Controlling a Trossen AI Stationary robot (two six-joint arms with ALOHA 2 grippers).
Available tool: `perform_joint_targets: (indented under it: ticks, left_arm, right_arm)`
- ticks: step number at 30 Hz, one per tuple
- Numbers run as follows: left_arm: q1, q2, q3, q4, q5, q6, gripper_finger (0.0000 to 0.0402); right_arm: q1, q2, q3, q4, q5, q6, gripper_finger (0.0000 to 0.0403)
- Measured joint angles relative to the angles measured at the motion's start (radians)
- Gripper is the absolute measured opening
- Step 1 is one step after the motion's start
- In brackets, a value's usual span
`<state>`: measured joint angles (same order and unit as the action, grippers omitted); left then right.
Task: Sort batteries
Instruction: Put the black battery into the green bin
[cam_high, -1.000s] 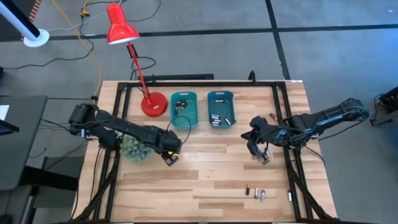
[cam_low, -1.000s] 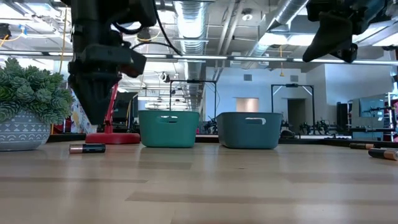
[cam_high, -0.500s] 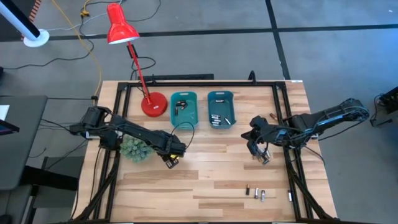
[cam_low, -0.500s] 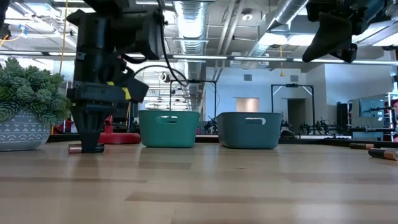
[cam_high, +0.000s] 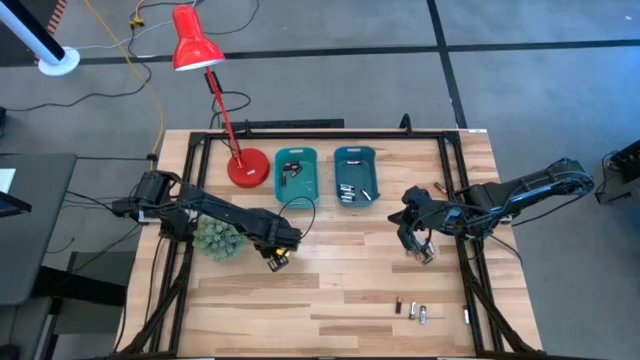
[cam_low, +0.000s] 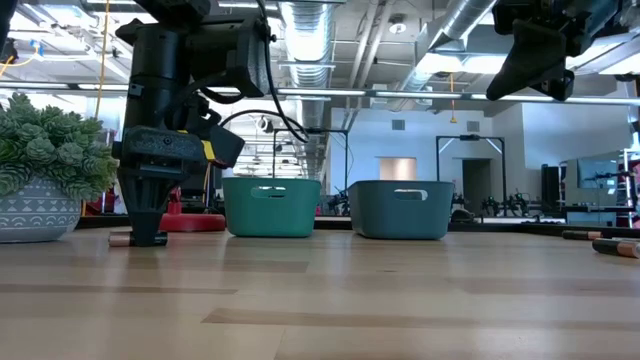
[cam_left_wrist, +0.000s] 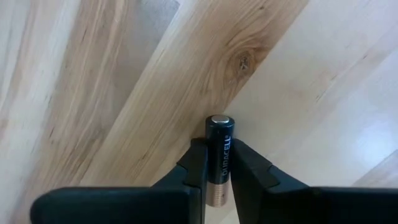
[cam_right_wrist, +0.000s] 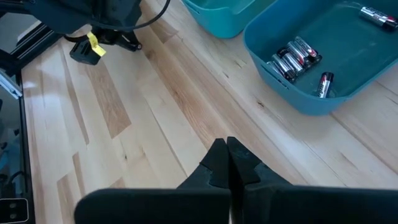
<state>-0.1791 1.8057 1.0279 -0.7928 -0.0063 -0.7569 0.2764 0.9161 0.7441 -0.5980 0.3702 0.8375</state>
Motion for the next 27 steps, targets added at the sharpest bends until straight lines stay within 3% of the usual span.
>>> perform_joint_targets:
  ticks: [9,16,21,27]
  left_arm:
    - [-0.001,-0.045,0.032,-0.046,-0.002,0.021,0.0037]
    - [0.03,-0.273,0.08,-0.084,-0.055,0.031,0.0037]
    - [0.173,-0.351,0.162,-0.205,-0.088,0.136,0.0037]
    - [0.403,-0.261,0.335,-0.21,-0.103,0.454,0.0037]
  right_arm:
    - [0.0,0.0,0.0,0.0,0.0,0.0,0.0002]
    - [-0.009,0.0,0.0,-0.001,0.0,-0.008,0.0002]
    - [-0.012,0.0,0.0,-0.001,0.0,-0.018,0.0002]
    - [-0.026,0.0,0.0,-0.001,0.0,-0.021,0.0002]
